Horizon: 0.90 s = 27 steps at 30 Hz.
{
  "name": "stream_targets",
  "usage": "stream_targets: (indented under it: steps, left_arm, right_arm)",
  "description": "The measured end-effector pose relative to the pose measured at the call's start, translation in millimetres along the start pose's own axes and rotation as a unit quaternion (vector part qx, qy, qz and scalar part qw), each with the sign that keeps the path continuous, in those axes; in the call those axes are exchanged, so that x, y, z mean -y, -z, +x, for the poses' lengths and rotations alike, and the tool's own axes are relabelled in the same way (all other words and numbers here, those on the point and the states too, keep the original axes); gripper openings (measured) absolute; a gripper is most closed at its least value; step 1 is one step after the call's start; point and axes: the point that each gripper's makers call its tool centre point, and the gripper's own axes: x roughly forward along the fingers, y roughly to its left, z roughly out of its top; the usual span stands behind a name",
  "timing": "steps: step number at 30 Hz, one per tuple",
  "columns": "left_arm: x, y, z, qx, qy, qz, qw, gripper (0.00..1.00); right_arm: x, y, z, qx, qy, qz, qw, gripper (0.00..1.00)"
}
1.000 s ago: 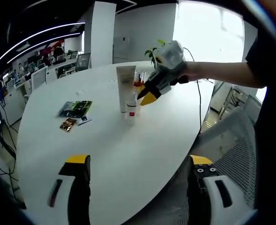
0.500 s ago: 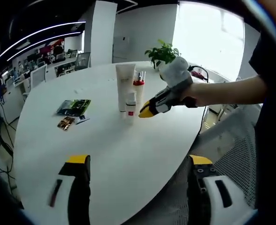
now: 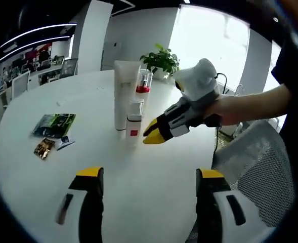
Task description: Arrange the skincare products in the storage area until every visible bottle or jar stands upright without overlapping.
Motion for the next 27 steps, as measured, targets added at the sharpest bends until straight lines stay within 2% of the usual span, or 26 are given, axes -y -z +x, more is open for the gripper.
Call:
stream_targets:
  steps: [4,9,13,16,27]
  left_arm:
    - [-21.1,-6.4,22.1,-0.003,-0.013,0.015,0.9998,0.51]
    - [-32.7,0.2,39.9,-0.014,-0.027,0.019,0.9994,0.41]
    - [-38.1,5.0,49.9,-0.020,-0.029,0.022,0.9991,0.35]
    - [-40.8,2.6,54.9,-0.011,-0.027,0.017,0.9994,0.29]
    - [-42.8,-1.8,71.5,-0.003,-0.013,0.014,0.9998,0.19]
  right_arm:
    - [-0.1,4.9,-1.7,-0.004,-0.005,-0.015,0.9999,0.05]
    - [0.6,7.1,-0.5,-0.005,-0.009,-0.024,0.9997,0.04]
    - [0.4,4.0,1.8,0.000,-0.012,-0.025,0.9996,0.04]
    - [-1.3,1.0,3.9,0.003,-0.015,-0.033,0.9993,0.04]
    - [0.8,0.5,6.8,0.003,-0.013,-0.047,0.9988,0.04]
